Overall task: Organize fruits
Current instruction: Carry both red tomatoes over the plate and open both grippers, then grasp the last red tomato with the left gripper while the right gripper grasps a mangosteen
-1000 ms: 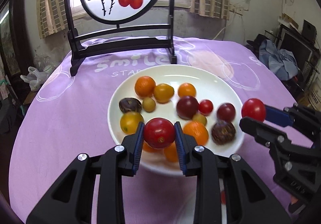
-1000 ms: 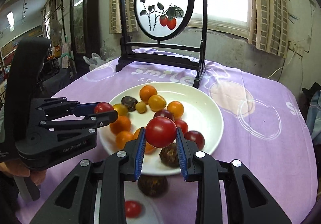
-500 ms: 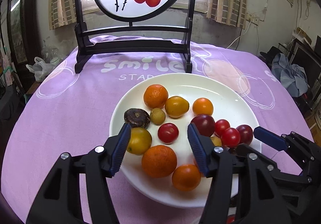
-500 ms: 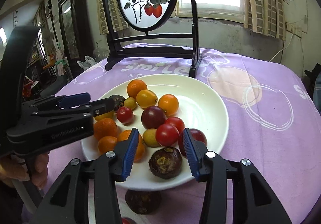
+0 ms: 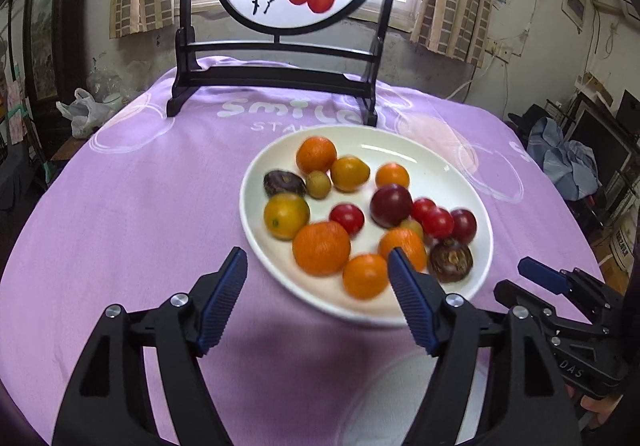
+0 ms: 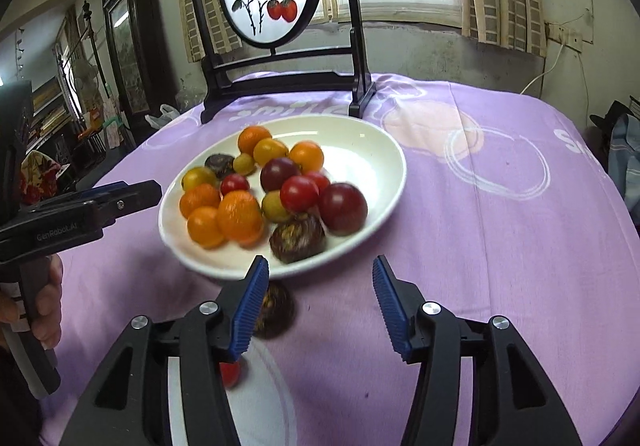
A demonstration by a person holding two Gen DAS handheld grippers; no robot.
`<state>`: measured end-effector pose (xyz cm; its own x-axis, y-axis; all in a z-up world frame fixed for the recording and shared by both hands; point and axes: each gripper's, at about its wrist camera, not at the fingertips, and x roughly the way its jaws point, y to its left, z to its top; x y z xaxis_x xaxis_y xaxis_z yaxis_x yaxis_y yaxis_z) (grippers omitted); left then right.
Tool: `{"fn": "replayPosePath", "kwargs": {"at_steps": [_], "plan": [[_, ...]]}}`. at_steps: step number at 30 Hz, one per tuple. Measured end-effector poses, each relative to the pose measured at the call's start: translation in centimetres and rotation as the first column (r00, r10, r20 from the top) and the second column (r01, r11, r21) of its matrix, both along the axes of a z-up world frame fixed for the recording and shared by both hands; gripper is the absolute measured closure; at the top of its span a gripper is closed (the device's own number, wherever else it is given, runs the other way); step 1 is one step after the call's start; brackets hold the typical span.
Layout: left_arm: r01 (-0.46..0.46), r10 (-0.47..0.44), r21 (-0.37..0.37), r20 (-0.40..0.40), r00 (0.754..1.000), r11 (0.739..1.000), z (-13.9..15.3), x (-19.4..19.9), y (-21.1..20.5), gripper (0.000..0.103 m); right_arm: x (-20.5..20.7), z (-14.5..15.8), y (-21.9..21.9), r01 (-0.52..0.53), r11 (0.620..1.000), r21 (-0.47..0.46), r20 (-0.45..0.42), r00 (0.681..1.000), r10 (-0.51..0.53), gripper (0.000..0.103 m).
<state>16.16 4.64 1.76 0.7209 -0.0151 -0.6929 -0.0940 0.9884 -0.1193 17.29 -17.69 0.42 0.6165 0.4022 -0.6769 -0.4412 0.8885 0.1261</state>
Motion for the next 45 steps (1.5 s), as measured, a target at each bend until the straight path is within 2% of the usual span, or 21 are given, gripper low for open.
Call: {"fn": "replayPosePath", "kwargs": {"at_steps": [7, 14, 23, 26, 27, 28, 30, 35, 39, 45], "plan": [[0.102, -0.101, 0.024, -0.034, 0.994, 0.995, -1.8, -2.8, -3.0, 0.028, -2.0, -1.1, -1.2, 0.003, 1.000, -0.024, -0.032, 0.999, -0.003, 0.043], [0.219, -0.217, 0.059, -0.046, 0.975, 0.974, -2.7, -4.3, -6.4, 0.028, -2.7, -1.1, -3.1, 0.055, 0.998, -0.041, -0.011, 0.998, -0.055, 0.037], [0.296, -0.288, 0.082, -0.102, 0.952, 0.952, -4.9, -4.7, -9.3, 0.029, -2.7, -0.9, -3.4, 0.050, 0.998, -0.027, -0.018, 0.999, -0.050, 0.036], [0.327, -0.318, 0.059, -0.130, 0.939, 0.943, -5.8, -4.2, -9.9, 0.052, -2.8, -0.7, -3.3, 0.043, 0.999, -0.021, -0.017, 0.999, -0.043, 0.036], [0.342, -0.333, 0.039, -0.151, 0.931, 0.939, -6.2, -3.9, -10.0, 0.063, -2.8, -0.7, -3.3, 0.043, 0.999, -0.020, -0.015, 0.999, -0.044, 0.035], [0.336, -0.327, 0.054, -0.137, 0.935, 0.940, -6.2, -4.0, -10.1, 0.067, -2.8, -0.6, -3.3, 0.044, 0.999, -0.018, -0.014, 0.999, -0.044, 0.035], [0.361, -0.351, 0.054, -0.140, 0.926, 0.931, -6.2, -4.0, -10.2, 0.076, -2.8, -0.7, -3.3, 0.046, 0.999, -0.019, -0.014, 0.999, -0.047, 0.033], [0.345, -0.334, 0.076, -0.128, 0.934, 0.936, -5.5, -4.4, -9.2, 0.076, -2.7, -1.2, -3.1, 0.041, 0.999, -0.011, -0.036, 0.998, -0.041, 0.033], [0.305, -0.295, 0.079, -0.114, 0.949, 0.949, -4.7, -4.3, -7.8, 0.076, -2.8, -1.6, -2.2, 0.023, 0.999, -0.025, -0.047, 0.999, -0.024, 0.033], [0.236, -0.229, 0.085, -0.092, 0.969, 0.968, -4.0, -3.8, -5.6, 0.076, -3.1, -2.6, 0.6, -0.049, 0.997, -0.063, -0.082, 0.996, 0.044, 0.032]]}}
